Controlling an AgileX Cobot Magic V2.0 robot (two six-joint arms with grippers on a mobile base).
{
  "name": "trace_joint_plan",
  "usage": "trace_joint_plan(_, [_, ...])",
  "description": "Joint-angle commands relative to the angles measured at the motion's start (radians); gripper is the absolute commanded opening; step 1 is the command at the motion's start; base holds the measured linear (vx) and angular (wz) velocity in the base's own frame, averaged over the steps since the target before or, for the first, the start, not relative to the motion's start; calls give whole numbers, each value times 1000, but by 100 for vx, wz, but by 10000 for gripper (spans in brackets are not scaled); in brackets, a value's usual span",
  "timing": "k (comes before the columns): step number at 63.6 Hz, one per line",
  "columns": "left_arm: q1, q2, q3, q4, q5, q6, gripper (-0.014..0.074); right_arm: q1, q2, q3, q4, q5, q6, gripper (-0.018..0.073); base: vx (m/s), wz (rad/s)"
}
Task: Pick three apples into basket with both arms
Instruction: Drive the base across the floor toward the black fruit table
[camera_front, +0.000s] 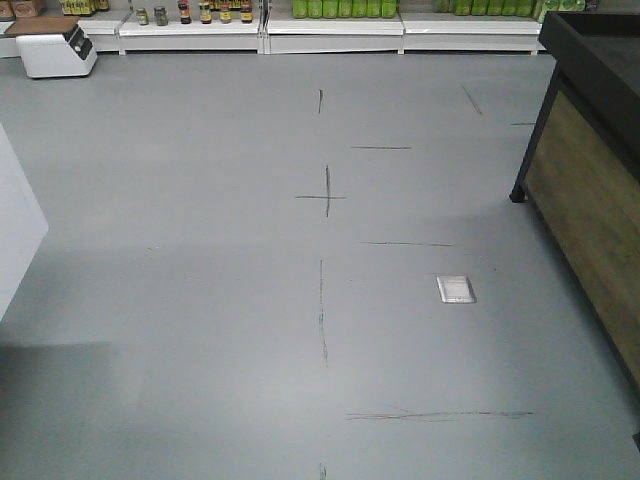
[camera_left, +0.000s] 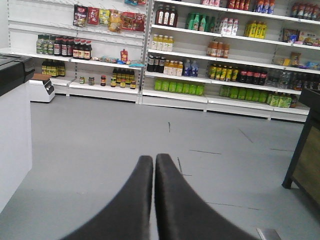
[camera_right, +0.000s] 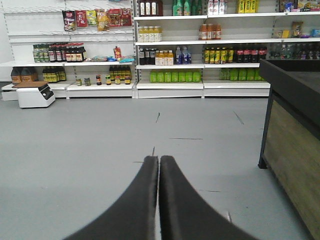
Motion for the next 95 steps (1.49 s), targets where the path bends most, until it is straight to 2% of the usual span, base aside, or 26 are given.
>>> trace_joint_plan(1, [1,-15,23,-10,-77,-6,-6,-1,-10,15,-8,-79,-8,-9,0,0])
trace_joint_plan(95, [1,-15,23,-10,-77,-6,-6,-1,-10,15,-8,-79,-8,-9,2,-1])
